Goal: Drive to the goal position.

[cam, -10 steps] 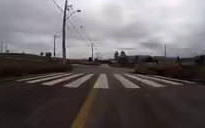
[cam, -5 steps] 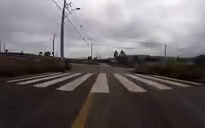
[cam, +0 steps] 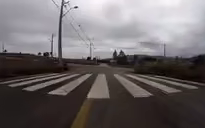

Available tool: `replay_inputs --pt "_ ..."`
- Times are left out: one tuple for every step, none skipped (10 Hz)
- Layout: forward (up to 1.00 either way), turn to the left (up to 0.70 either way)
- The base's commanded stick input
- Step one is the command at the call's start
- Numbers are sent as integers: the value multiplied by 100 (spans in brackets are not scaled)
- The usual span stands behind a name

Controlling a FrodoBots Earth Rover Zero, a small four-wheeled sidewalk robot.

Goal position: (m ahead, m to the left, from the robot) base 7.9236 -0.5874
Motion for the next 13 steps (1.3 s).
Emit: replay_inputs --pt "70 0" --pt "70 0" --pt "70 0" --pt "70 0" --pt "70 0" --pt "70 0" --pt "70 0" --pt "70 0" --pt "70 0" --pt "70 0" --pt "70 0" --pt "70 0" --pt "70 0"
